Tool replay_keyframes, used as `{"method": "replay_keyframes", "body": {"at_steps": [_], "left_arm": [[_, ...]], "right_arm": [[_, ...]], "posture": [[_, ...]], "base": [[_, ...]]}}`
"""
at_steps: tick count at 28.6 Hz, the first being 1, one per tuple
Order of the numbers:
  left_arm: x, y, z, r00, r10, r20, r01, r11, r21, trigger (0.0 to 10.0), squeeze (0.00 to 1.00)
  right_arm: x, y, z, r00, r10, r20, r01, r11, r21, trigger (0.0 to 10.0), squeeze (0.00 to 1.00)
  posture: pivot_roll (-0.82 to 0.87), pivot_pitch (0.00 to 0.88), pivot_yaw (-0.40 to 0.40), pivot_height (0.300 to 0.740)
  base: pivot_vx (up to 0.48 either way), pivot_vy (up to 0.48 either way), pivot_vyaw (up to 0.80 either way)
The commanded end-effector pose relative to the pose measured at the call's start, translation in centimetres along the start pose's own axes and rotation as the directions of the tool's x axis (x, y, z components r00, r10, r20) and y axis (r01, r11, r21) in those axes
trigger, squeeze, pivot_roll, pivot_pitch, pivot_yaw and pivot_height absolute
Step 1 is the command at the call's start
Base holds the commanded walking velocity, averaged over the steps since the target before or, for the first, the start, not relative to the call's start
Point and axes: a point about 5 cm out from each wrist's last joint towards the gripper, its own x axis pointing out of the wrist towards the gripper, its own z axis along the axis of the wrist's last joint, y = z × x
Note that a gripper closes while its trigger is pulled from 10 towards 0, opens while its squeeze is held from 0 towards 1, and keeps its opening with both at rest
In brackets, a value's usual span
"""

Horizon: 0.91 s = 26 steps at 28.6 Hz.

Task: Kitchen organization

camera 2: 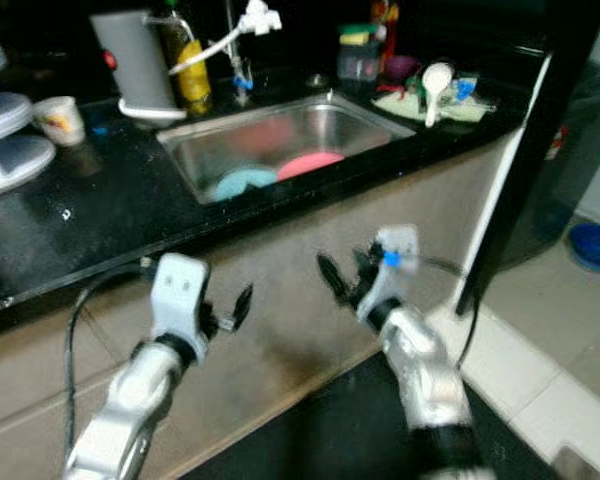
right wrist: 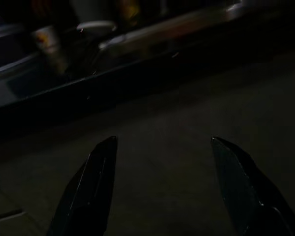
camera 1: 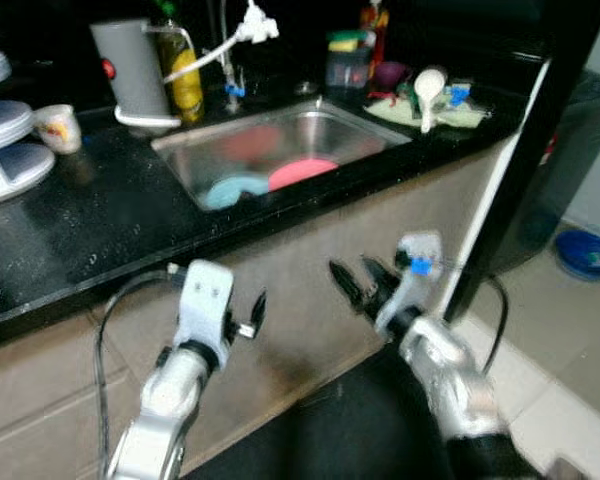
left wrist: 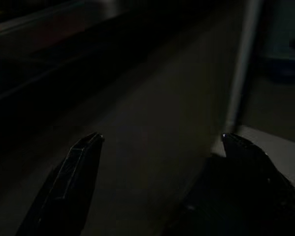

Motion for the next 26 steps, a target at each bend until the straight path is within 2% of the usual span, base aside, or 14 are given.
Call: {"method": "replay_keyframes", "body": {"at_steps": [1, 12, 19, 26], "left_arm": [[-0.2, 0.0, -0.7, 0.999, -0.021, -0.032, 0.021, 1.0, -0.008, 10.0, 0.0], [0.2, -0.6, -1.0, 0.996, -0.069, -0.051, 0.068, 0.997, -0.026, 10.0, 0.0], [1.0, -0.9, -1.4, 0.992, -0.105, -0.063, 0.104, 0.994, -0.031, 10.0, 0.0], [1.0, -1.0, -1.7, 0.989, -0.129, -0.076, 0.126, 0.991, -0.039, 10.0, 0.0]], "right_arm": [[0.1, 0.9, -0.1, 0.999, 0.052, 0.007, -0.052, 0.999, -0.008, 10.0, 0.0], [0.1, 1.1, -0.2, 0.998, 0.064, 0.011, -0.064, 0.998, 0.005, 10.0, 0.0], [0.1, 0.9, -0.2, 0.998, 0.065, 0.019, -0.065, 0.998, 0.016, 10.0, 0.0], [0.3, 1.1, -0.4, 0.997, 0.081, 0.012, -0.081, 0.997, 0.012, 10.0, 0.0]], "posture": [[-0.01, 0.0, 0.015, 0.74], [0.01, 0.0, 0.017, 0.74], [0.01, 0.0, 0.015, 0.74], [0.02, 0.0, 0.023, 0.74]], "base": [[0.0, 0.0, 0.8], [0.0, 0.0, 0.8], [0.0, 0.0, 0.8], [0.0, 0.0, 0.8]]}}
